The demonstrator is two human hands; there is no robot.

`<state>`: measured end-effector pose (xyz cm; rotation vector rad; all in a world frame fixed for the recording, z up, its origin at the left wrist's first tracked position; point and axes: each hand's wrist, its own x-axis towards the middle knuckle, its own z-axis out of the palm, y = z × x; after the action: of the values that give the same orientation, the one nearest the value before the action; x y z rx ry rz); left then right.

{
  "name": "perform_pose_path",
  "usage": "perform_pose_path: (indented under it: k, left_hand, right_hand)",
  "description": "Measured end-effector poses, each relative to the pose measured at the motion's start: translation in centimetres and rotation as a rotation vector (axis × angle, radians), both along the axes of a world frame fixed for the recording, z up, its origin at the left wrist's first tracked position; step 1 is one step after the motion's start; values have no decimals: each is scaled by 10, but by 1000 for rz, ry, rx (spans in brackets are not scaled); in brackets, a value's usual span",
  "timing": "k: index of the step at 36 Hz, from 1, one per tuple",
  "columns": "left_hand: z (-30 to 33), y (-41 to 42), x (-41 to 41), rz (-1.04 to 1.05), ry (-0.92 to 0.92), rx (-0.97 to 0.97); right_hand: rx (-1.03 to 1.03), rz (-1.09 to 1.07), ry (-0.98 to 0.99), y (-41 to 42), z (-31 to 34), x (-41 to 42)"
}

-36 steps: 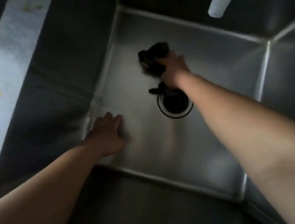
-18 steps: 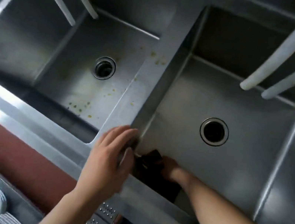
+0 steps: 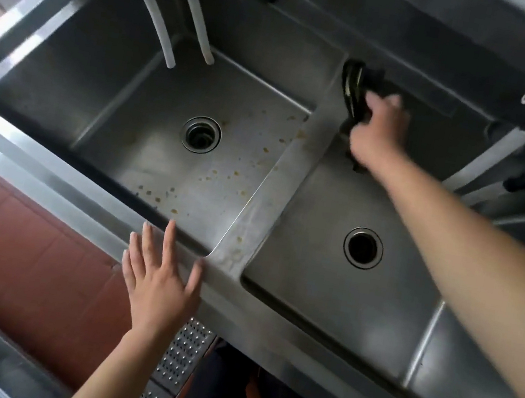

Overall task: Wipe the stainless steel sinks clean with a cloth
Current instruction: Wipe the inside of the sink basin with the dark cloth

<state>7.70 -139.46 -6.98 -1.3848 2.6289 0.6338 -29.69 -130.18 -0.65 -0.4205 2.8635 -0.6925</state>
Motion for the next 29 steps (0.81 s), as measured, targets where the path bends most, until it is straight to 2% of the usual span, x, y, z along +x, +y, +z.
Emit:
perform_pose_path:
  k: [2,4,6,11,18,24,29]
  left_hand:
    - [-5,-3,7,-19,-12,2]
    - [-10,-5,13,-46,-5,-2]
    - [-15,-7,15,-67,9,-4]
    - [-17,-7,11,-40,37,2]
    - [-8,-9,8,-20,66,66]
    - [9,-22,17,4,173,200]
    - [31,-28,22,75,255,263]
  right_hand:
    - [117,59,-33,-24,3,-21]
    - [190,104,-155,-40,-10,-26]
    - [158,90,-220,-47,-30,-18]
    - [77,101,-213,-34,-52,12]
    - [80,362,-262,-15,-48,134]
    - [30,547,-422,6,-47,240]
    - [124,603,-502,7,-42,254]
